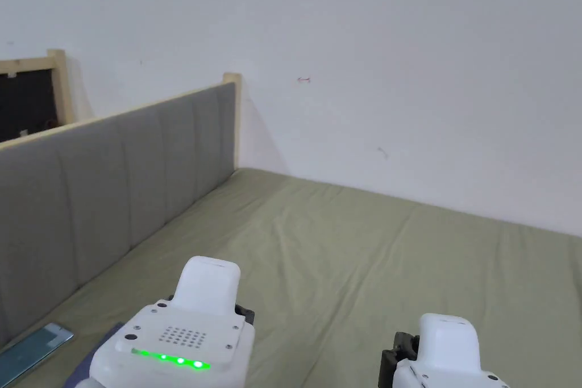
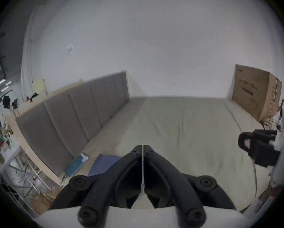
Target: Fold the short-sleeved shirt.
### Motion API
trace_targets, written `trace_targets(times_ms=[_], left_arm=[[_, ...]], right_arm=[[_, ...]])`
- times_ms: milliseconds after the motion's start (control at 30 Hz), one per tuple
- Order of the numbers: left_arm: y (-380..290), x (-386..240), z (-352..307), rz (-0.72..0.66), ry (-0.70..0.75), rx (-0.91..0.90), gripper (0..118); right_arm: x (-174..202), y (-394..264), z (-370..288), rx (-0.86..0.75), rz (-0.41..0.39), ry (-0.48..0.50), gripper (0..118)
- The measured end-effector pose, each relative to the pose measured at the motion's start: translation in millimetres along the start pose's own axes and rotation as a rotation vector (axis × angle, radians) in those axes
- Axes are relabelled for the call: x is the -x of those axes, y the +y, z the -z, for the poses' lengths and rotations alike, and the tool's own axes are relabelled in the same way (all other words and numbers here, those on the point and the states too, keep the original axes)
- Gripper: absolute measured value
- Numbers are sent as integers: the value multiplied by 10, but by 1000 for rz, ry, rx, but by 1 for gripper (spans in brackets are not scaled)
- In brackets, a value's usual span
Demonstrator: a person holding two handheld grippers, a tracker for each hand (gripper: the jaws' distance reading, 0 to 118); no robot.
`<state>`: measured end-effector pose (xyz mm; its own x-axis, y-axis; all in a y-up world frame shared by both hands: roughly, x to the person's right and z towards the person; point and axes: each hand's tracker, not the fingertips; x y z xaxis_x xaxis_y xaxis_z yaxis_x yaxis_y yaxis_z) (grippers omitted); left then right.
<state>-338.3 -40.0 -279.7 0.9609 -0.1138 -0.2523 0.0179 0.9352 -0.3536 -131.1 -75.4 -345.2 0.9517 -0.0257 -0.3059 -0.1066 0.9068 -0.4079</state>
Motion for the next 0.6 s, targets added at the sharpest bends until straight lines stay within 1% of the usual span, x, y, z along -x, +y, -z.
trace_targets(times_ms=[100,167,233,333,400,500,600], left_arm=[[249,-255,-246,20,-25,-88,0],[408,-413,-358,23,-33,-127,0],[524,-558,-449,12,-62,-156,0],[666,-756,-527,2,-109,-171,0],[730,-852,-558,-19,-147,-183,0],[796,-990,-586,-16,-168,-187,0],[827,-1075,-612,-8,-189,-189,0]], right_arm=[[-280,140,-268,-47,8,-25,1],[-441,256,-438,-83,-26,-78,1],[-601,375,-600,-121,-40,-124,1],[-822,536,-831,-147,-16,-152,1],[-937,602,-956,-174,-16,-175,1],[-1053,649,-1098,-224,-33,-253,1],[-1142,633,-1169,-234,-29,-268,1]])
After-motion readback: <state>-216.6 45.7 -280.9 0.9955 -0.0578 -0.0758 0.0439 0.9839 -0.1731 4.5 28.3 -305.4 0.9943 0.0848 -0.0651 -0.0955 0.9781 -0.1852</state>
